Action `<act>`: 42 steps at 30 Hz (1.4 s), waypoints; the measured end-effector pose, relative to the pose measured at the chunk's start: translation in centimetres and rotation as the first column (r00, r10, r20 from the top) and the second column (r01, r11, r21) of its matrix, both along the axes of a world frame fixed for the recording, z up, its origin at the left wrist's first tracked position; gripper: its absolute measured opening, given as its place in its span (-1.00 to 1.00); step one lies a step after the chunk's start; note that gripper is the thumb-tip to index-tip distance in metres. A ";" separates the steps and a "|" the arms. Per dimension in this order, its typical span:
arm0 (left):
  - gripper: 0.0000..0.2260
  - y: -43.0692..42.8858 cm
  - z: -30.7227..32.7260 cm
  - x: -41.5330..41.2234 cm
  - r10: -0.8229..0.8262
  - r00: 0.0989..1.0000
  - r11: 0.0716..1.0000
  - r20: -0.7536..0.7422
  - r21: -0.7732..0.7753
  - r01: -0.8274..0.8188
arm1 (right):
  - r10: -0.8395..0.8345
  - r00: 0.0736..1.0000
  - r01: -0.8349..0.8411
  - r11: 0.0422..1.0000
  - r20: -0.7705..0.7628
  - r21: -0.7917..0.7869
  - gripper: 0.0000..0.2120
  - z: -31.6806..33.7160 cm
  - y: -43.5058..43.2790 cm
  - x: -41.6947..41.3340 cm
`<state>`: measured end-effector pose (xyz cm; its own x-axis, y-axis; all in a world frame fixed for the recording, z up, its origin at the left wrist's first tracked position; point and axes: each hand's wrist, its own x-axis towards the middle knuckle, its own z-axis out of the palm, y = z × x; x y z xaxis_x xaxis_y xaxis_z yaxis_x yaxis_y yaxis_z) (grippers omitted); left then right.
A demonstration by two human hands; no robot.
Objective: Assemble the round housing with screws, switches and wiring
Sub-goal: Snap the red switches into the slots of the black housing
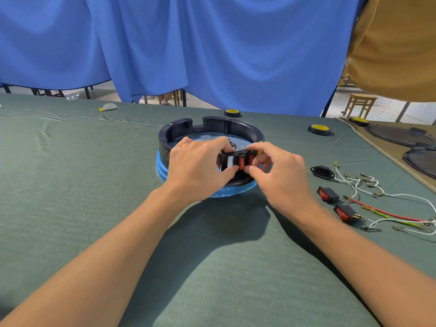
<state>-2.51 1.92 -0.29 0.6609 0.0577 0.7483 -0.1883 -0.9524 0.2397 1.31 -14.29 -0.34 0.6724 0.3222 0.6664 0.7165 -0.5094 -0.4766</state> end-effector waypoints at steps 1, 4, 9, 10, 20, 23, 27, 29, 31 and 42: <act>-0.78 -0.1 -0.1 0.0 0.000 1.000 1.000 0.010 0.002 0.000 | 0.000 1.000 0.000 1.000 0.001 -0.003 -0.70 0.0 0.0 0.0; -0.76 -0.4 -0.2 0.0 0.005 0.999 1.000 0.047 -0.005 -0.005 | 0.000 1.000 0.000 1.000 -0.002 -0.012 -0.70 0.1 -0.2 0.2; -0.68 -1.2 -0.3 0.5 0.065 0.994 0.993 0.084 -0.106 -0.056 | -0.024 1.000 0.024 0.999 -0.004 -0.025 -0.71 -0.1 -0.2 0.4; -0.71 -1.3 -0.3 0.5 0.078 0.993 0.992 0.094 -0.105 -0.068 | -0.019 1.000 0.018 0.999 -0.004 -0.032 -0.71 -0.1 -0.2 0.4; -0.71 -2.4 -0.5 0.7 0.166 0.975 0.986 0.145 -0.060 -0.158 | -0.239 0.966 0.199 0.932 -0.101 -0.302 -0.85 2.1 -3.5 2.3; -0.72 -2.3 -0.8 0.5 0.133 0.976 0.991 0.173 -0.003 -0.135 | -0.403 0.892 0.246 0.813 -0.204 -0.528 -0.94 3.2 -5.7 3.4; -0.72 -2.2 -1.1 0.4 0.103 0.981 0.989 0.164 0.090 -0.119 | -0.426 0.841 0.145 0.772 -0.333 -0.619 -0.88 4.2 -8.0 3.5; -0.72 -2.6 -1.2 0.5 0.109 0.982 0.984 0.156 0.123 -0.129 | -0.419 0.827 0.088 0.755 -0.374 -0.650 -0.89 4.6 -8.6 3.5; -0.72 -2.8 -1.3 0.5 0.109 0.980 0.980 0.163 0.146 -0.134 | -0.420 0.812 0.036 0.729 -0.405 -0.684 -0.79 5.0 -8.9 3.4; -0.75 -2.6 -0.7 -0.2 0.051 0.994 0.980 0.096 0.184 -0.068 | -0.368 0.865 -0.003 0.675 -0.341 -0.738 -0.77 5.0 -9.4 3.3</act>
<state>-2.66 -0.70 -0.96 0.5896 -0.0519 0.8061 -0.1427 -0.9889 0.0408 4.64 -23.69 4.63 0.9149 0.3958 -0.0789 0.3822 -0.9125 -0.1460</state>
